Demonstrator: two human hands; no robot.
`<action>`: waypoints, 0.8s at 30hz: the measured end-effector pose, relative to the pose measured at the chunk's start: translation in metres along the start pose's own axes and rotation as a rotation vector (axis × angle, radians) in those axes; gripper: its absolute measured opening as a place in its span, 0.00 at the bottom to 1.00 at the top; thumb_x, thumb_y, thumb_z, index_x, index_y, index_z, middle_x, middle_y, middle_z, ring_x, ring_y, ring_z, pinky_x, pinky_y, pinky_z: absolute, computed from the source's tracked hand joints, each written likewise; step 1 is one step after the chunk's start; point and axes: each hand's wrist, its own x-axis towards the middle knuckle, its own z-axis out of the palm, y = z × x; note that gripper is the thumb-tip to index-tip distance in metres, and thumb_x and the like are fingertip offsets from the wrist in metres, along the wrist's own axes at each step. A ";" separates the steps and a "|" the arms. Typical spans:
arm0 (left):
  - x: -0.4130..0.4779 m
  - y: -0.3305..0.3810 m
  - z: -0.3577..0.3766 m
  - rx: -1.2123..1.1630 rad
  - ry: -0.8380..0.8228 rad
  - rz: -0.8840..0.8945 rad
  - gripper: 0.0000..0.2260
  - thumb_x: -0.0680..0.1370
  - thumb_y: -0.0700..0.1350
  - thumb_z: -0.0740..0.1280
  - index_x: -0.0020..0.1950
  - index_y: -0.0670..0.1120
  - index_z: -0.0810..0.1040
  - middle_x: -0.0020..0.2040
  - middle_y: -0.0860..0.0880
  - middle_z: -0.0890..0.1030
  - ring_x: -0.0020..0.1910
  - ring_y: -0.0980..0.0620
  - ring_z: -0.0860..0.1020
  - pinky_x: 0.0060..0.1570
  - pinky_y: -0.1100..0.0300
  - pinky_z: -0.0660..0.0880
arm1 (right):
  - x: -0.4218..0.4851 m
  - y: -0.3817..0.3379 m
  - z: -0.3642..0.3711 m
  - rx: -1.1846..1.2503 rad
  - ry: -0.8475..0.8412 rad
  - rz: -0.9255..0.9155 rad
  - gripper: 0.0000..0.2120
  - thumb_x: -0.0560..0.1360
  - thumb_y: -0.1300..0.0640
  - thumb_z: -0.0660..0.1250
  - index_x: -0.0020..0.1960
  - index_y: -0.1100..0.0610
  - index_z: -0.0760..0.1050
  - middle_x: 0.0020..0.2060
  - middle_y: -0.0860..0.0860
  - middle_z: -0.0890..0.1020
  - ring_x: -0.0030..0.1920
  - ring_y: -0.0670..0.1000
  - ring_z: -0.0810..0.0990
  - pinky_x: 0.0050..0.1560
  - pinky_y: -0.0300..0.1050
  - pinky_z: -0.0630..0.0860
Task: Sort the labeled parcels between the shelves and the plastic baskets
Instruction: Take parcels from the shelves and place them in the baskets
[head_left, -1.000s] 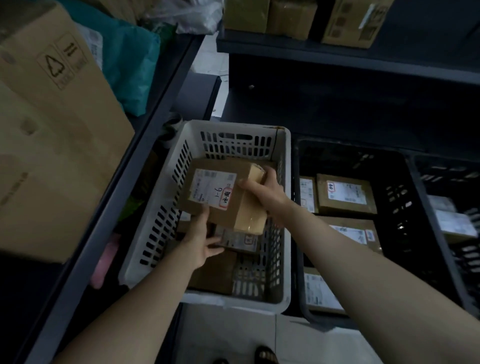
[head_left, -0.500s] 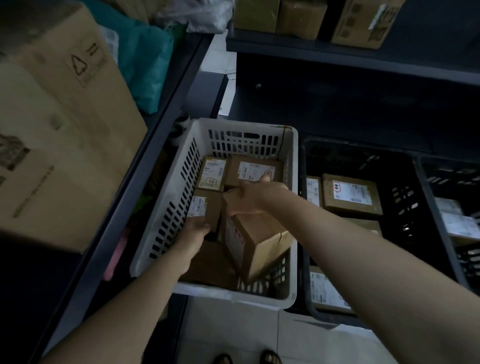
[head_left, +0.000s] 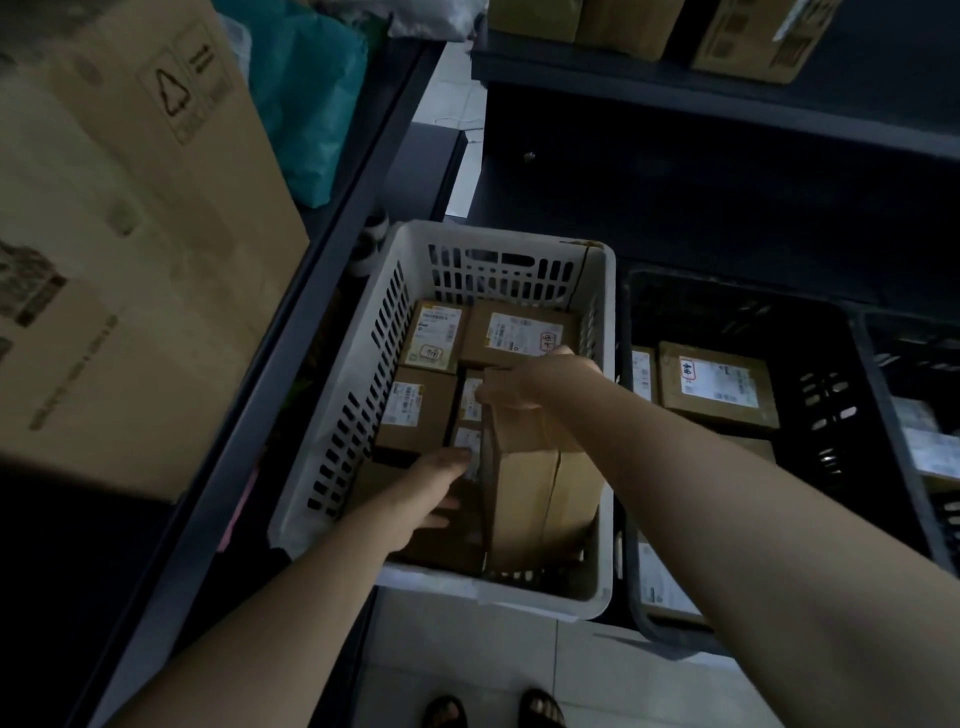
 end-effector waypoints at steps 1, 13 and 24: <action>0.002 -0.001 0.000 0.018 -0.009 0.008 0.19 0.81 0.53 0.59 0.71 0.51 0.66 0.66 0.48 0.71 0.59 0.46 0.74 0.64 0.47 0.70 | 0.003 0.001 0.000 -0.016 -0.005 -0.021 0.46 0.70 0.28 0.59 0.78 0.50 0.50 0.74 0.56 0.57 0.72 0.62 0.62 0.67 0.59 0.68; 0.028 0.009 -0.022 0.055 0.129 0.115 0.21 0.83 0.48 0.56 0.76 0.50 0.58 0.74 0.46 0.63 0.70 0.44 0.66 0.64 0.50 0.66 | 0.014 0.026 -0.008 0.293 0.263 -0.183 0.39 0.70 0.29 0.61 0.73 0.48 0.59 0.69 0.62 0.63 0.63 0.65 0.71 0.57 0.55 0.73; 0.063 0.020 -0.030 0.043 0.221 0.125 0.22 0.83 0.45 0.57 0.76 0.51 0.57 0.75 0.46 0.61 0.73 0.46 0.62 0.68 0.50 0.62 | 0.067 0.012 0.011 1.283 0.115 -0.041 0.39 0.70 0.38 0.69 0.73 0.47 0.56 0.68 0.59 0.61 0.61 0.63 0.69 0.58 0.59 0.74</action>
